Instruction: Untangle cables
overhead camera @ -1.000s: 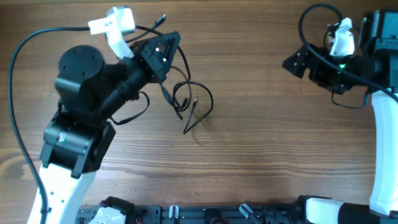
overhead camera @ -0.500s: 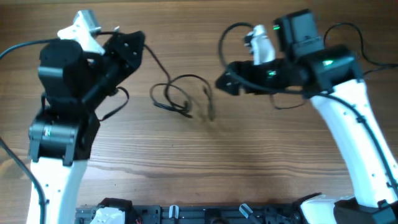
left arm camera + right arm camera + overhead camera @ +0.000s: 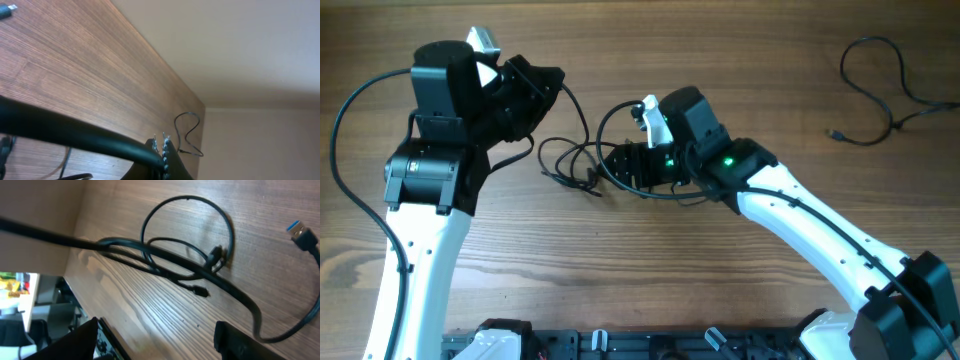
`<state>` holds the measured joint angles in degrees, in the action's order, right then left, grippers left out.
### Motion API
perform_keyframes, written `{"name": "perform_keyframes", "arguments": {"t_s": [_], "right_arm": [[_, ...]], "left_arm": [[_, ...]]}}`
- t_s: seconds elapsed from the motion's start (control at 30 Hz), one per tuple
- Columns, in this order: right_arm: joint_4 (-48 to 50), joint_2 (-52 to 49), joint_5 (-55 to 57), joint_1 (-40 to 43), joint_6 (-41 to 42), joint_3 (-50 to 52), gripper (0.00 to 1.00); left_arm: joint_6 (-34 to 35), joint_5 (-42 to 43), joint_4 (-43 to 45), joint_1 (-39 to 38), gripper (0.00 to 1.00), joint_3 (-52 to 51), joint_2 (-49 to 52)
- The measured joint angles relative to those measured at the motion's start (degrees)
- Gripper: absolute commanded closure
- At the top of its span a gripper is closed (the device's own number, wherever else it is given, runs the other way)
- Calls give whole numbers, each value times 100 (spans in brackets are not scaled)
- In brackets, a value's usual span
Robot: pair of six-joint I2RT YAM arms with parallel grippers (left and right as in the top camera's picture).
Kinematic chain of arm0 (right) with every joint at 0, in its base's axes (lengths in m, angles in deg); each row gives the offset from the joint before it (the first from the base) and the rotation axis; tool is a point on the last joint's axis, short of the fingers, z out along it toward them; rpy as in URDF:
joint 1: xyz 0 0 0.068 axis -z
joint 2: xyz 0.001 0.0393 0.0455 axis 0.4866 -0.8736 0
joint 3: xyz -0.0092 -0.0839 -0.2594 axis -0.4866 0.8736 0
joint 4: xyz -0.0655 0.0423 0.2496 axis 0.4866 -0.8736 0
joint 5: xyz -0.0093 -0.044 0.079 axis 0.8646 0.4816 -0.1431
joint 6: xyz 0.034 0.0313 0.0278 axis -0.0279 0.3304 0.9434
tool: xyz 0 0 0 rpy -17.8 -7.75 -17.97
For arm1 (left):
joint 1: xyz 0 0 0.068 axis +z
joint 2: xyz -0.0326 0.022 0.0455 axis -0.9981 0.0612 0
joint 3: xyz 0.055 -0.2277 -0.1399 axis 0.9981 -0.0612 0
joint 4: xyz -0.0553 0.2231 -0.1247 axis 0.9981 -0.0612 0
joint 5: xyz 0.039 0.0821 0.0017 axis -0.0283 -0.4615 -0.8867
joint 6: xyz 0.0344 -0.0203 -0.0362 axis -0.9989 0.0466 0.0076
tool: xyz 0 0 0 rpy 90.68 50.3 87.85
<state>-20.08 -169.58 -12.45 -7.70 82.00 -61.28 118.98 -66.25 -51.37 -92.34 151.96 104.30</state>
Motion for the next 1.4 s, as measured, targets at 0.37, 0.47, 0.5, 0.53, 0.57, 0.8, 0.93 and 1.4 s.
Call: {"name": "perform_keyframes", "arguments": {"t_s": [0.37, 0.47, 0.5, 0.53, 0.57, 0.8, 0.93, 1.4], "right_arm": [[970, 0, 221, 0, 2470, 249, 14], [1443, 0, 33, 0, 3497, 254, 12], [1499, 0, 9, 0, 3733, 254, 12], [1532, 0, 7, 0, 4024, 254, 12], [1532, 0, 11, 0, 4227, 254, 12], [1705, -531, 319, -251, 5327, 254, 57], [1768, -1010, 304, -289, 5163, 256, 96], [-769, 1746, 166, 1856, 1552, 31, 96]], "left_arm": [[133, 94, -138, 37, 96, 0, 0], [133, 98, -186, 37, 96, 0, 0], [133, 98, -188, 37, 96, 0, 0], [133, 98, -221, 42, 96, 0, 0], [133, 105, -245, 42, 96, 0, 0], [133, 111, -291, 42, 96, 0, 0], [109, 111, -310, 42, 96, 0, 0], [-1331, -774, -1029, 68, 96, 0, 0]]}}
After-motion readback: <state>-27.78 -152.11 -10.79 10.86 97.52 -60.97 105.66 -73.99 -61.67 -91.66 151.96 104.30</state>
